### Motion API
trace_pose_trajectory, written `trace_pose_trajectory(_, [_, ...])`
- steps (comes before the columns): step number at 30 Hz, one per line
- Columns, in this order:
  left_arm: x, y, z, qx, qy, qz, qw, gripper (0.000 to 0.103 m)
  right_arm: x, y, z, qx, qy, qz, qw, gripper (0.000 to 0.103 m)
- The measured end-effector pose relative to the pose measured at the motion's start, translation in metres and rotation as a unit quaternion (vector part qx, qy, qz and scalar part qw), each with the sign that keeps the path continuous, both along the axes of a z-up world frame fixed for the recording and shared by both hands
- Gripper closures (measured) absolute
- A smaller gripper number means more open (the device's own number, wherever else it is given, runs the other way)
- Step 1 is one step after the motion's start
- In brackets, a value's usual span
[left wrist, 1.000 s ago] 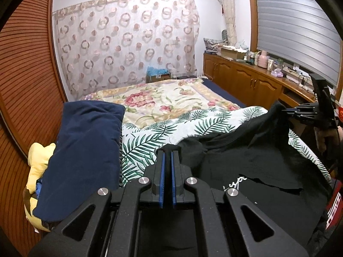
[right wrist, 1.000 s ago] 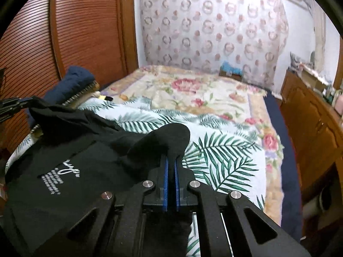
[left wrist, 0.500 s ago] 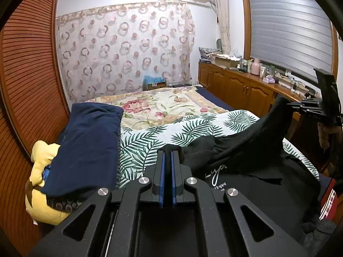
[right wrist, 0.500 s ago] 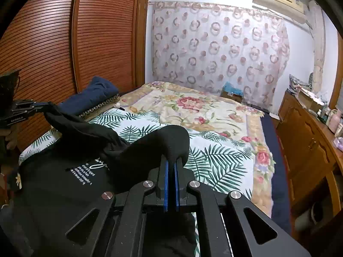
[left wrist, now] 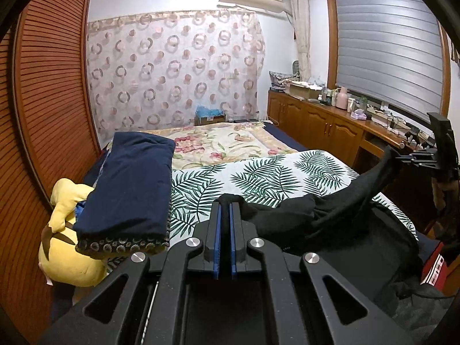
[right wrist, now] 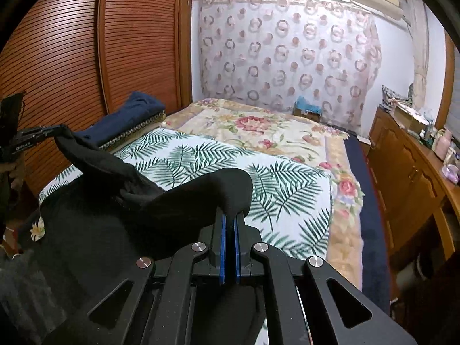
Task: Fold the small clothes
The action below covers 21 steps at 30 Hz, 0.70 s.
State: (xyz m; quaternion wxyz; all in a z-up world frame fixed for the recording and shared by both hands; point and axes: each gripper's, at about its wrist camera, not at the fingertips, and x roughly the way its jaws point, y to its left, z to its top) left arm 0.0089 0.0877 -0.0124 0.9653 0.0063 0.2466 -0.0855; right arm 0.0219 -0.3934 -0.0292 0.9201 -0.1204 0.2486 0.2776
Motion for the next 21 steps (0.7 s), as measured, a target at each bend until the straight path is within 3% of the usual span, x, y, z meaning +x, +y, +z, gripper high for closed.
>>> trace_pose_trajectory(8, [-0.020, 0.005, -0.015, -0.005, 0.018, -0.002, 0.9998, 0.097, -0.021, 0.000, -0.001, -0.006, 0.029, 0.006, 1.000, 0.099])
trace_pose_trajectory(17, [-0.017, 0.013, -0.076, -0.012, 0.106, 0.008, 0.9942, 0.097, -0.019, -0.006, -0.039, -0.025, 0.119, -0.025, 0.992, 0.099])
trace_pose_trajectory(18, [-0.016, 0.015, -0.077, -0.016, 0.111, 0.010, 0.9937, 0.096, -0.017, -0.006, -0.038, -0.024, 0.121, -0.026, 0.992, 0.099])
trace_pose_trajectory(21, [-0.015, 0.021, -0.075, -0.026, 0.104, 0.015, 0.9941, 0.073, -0.014, -0.006, -0.027, -0.027, 0.112, -0.030, 0.993, 0.089])
